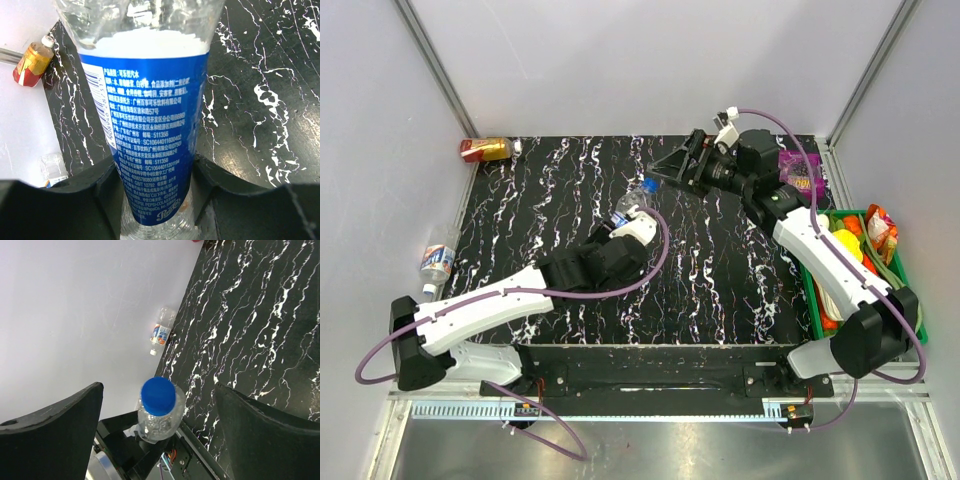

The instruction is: Unscrew the bottle caps

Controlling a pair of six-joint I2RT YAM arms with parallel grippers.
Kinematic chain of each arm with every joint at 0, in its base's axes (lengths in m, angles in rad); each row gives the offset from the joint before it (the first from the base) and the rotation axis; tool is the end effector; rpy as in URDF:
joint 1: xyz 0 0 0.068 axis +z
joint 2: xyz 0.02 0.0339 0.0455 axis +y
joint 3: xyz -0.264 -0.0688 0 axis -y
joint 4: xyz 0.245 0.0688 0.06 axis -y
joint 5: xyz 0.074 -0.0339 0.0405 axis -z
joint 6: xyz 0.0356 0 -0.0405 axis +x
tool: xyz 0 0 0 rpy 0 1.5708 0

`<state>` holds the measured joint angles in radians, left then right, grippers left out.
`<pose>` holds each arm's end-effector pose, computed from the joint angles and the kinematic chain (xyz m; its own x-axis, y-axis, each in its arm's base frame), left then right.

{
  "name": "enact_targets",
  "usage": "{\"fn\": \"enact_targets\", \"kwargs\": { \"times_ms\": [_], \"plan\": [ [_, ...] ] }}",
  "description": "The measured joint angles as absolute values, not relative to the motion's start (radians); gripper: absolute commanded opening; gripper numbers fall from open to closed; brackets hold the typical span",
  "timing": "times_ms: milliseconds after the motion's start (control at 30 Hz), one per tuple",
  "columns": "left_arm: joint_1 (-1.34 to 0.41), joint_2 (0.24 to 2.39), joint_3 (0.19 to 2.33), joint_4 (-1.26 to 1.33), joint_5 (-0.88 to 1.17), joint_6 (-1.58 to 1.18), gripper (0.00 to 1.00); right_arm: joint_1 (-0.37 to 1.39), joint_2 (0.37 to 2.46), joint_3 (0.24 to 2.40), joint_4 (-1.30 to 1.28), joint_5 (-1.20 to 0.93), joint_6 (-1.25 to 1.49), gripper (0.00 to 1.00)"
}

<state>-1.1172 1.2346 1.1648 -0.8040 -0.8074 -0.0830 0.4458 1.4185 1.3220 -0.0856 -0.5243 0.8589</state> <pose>0.1304 -0.2088 0.3299 -0.3695 0.6272 -0.6856 0.3889 0.7745 0.4989 0.2925 0.1595 0.3916 -0.7257 0.3796 -0.5738 -0.4103 0.4307 0.8038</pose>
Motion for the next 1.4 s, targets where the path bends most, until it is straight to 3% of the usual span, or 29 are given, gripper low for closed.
{"fn": "enact_targets", "kwargs": {
  "times_ms": [200, 667, 767, 833, 1133, 1200, 1267, 1400],
  "plan": [
    [-1.12, 1.257, 1.165, -0.814, -0.818, -0.083, 0.0, 0.476, 1.423, 1.324, -0.077, -0.525, 0.853, 0.76],
    [-1.121, 1.267, 1.172, -0.816, -0.829, -0.082, 0.0, 0.487, 1.454, 1.339, -0.091, -0.516, 0.831, 0.7],
    [-1.121, 1.267, 1.172, -0.816, -0.834, -0.082, 0.0, 0.492, 1.468, 1.35, -0.107, -0.517, 0.828, 0.61],
    [-1.121, 1.267, 1.172, -0.817, -0.836, -0.083, 0.0, 0.497, 1.477, 1.356, -0.11, -0.518, 0.826, 0.5],
    [-1.121, 1.267, 1.172, -0.819, -0.838, -0.083, 0.0, 0.503, 1.483, 1.356, -0.112, -0.517, 0.824, 0.31],
    [-1.121, 1.267, 1.172, -0.819, -0.838, -0.083, 0.0, 0.503, 1.483, 1.356, -0.112, -0.516, 0.823, 0.21],
    [-1.121, 1.267, 1.172, -0.819, -0.838, -0.083, 0.0, 0.503, 1.483, 1.356, -0.112, -0.516, 0.823, 0.02],
    [-1.121, 1.267, 1.172, -0.812, -0.815, -0.082, 0.0, 0.503, 1.483, 1.356, -0.111, -0.517, 0.81, 0.0]
  ]
}}
